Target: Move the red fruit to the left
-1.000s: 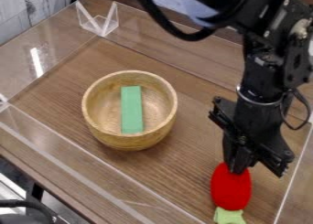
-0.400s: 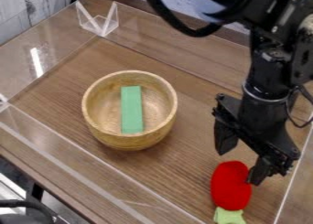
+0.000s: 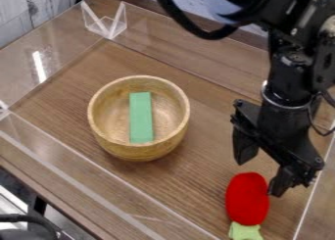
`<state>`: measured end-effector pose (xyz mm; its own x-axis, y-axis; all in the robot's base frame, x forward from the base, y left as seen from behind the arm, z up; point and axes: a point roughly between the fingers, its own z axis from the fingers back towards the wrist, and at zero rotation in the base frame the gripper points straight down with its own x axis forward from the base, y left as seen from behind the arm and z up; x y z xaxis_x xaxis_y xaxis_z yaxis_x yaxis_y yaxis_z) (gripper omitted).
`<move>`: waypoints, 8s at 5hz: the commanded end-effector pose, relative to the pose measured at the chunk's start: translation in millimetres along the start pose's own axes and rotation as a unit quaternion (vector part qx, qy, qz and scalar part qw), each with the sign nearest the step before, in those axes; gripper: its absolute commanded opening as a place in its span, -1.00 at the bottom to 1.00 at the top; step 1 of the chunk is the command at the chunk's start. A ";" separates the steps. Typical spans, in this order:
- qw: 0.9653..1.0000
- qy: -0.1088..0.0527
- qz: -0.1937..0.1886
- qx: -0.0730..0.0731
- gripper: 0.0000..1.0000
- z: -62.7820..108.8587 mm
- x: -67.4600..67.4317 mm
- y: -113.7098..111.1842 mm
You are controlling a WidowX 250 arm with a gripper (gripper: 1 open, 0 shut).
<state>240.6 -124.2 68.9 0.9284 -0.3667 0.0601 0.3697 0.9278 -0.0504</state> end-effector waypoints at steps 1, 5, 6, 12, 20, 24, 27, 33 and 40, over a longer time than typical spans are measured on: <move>1.000 -0.020 0.004 -0.004 1.00 4.5 7.3 2.0; 1.000 -0.009 0.013 -0.003 -1.00 -6.5 5.7 5.7; 1.000 -0.012 0.019 0.006 -1.00 3.8 6.7 3.8; 0.998 -0.022 0.054 -0.002 1.00 13.4 3.5 4.7; 0.996 0.001 0.092 -0.002 1.00 -16.6 -1.7 15.7; 0.995 0.010 0.099 0.010 1.00 -27.1 -2.8 17.4; 0.994 0.013 0.103 0.022 1.00 -28.2 -3.6 17.9; 0.989 -0.033 0.136 0.043 -1.00 37.3 -4.3 36.2; 0.938 -0.081 0.330 0.070 -1.00 90.1 -43.8 221.0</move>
<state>271.2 98.2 129.5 0.9375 0.3109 0.1563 -0.3133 0.9496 -0.0093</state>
